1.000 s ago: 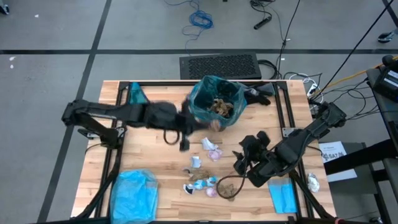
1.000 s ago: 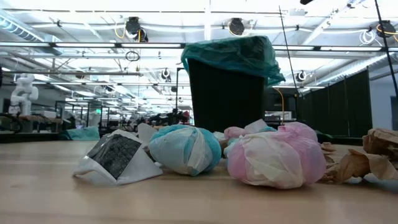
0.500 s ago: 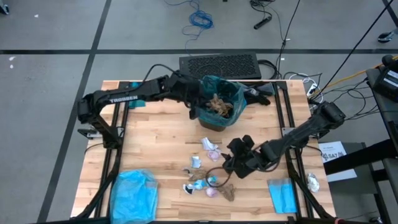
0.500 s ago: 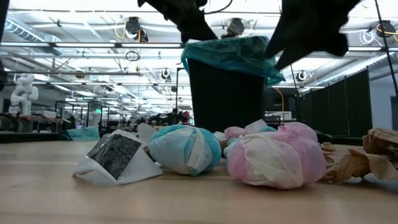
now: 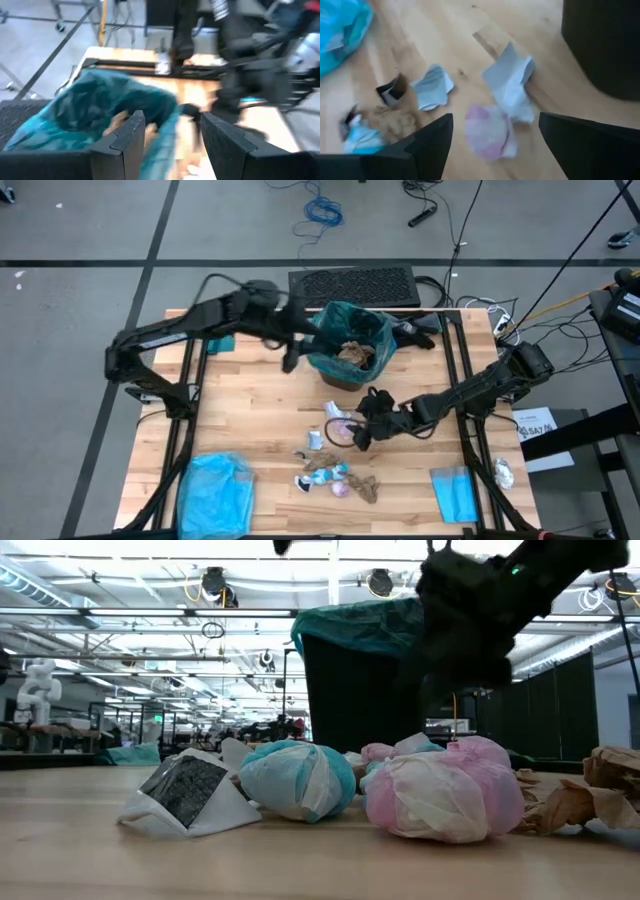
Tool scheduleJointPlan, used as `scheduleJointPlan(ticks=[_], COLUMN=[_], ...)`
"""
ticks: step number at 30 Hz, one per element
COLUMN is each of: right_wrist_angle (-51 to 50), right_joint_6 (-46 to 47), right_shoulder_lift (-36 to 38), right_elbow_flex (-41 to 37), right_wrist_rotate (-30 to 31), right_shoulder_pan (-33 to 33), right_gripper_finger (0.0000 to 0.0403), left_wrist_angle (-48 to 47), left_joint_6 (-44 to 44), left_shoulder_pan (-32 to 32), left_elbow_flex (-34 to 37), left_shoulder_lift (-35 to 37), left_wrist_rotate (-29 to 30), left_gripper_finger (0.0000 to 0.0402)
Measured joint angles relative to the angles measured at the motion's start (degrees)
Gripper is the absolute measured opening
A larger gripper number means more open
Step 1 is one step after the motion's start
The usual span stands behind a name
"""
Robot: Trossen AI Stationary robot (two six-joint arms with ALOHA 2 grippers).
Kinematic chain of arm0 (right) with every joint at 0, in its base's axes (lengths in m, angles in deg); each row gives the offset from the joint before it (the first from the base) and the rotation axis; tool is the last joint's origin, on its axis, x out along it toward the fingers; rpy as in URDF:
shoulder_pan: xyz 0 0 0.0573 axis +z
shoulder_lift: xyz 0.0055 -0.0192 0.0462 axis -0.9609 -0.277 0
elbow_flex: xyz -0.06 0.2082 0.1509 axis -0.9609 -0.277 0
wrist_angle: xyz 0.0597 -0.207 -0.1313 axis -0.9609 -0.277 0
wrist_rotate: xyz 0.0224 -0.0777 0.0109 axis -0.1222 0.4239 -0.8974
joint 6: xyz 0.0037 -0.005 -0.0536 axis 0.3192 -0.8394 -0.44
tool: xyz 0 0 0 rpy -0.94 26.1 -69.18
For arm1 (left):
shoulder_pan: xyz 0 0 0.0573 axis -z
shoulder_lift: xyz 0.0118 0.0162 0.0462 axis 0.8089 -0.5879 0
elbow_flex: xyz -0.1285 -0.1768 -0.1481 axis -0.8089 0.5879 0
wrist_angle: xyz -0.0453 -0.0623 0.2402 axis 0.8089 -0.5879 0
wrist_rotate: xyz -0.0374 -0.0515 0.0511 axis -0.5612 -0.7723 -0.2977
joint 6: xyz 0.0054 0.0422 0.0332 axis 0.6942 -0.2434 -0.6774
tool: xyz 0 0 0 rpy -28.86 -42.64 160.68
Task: Place trash/remove bag and relplace
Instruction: Put the white paper into the blue trash bag inside the black trash bin
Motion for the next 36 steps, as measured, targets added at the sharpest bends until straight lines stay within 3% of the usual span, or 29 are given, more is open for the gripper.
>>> scheduleJointPlan(ticks=[9, 14, 17, 22, 24, 30, 36], right_wrist_angle=[7.96, 11.61, 13.5, 13.8, 14.23, 3.56, -16.76], right_joint_6=[-4.09, 4.93, 7.46, 5.79, 5.53, 3.03, -4.58], right_shoulder_lift=[-9.79, -15.92, -16.9, -15.39, -13.7, -7.17, -0.74], right_elbow_flex=[0.0, 0.91, 1.07, 3.03, 4.59, 11.67, 23.59], right_wrist_rotate=[-8.7, -8.97, -8.4, -10.46, -10.39, -6.14, 5.24], right_shoulder_pan=[-3.61, -3.86, -3.65, -2.03, -1.21, 2.27, 3.42], right_gripper_finger=[0.0293, 0.0278, 0.0217, 0.0033, 0.0015, 0.0001, 0.0], left_wrist_angle=[-8.82, -13.39, -15.06, -17.78, -18.26, -21.4, -24.71], left_joint_6=[1.91, 3.41, 4.6, 4.72, 4.71, 6.06, 6.12], left_shoulder_pan=[8.95, 11.47, 12.03, 12.63, 12.64, 12.61, 12.61], left_elbow_flex=[-0.21, -0.21, -0.21, -0.18, -0.18, -0.18, -0.16], left_shoulder_lift=[7.52, 8.52, 8.54, 8.5, 8.5, 8.5, 7.11], left_wrist_rotate=[11.49, 16.31, 17.28, 17.49, 17.54, 17.72, 18.28], left_gripper_finger=[0.0187, 0.0187, 0.0187, 0.0187, 0.0187, 0.0187, 0.0187])
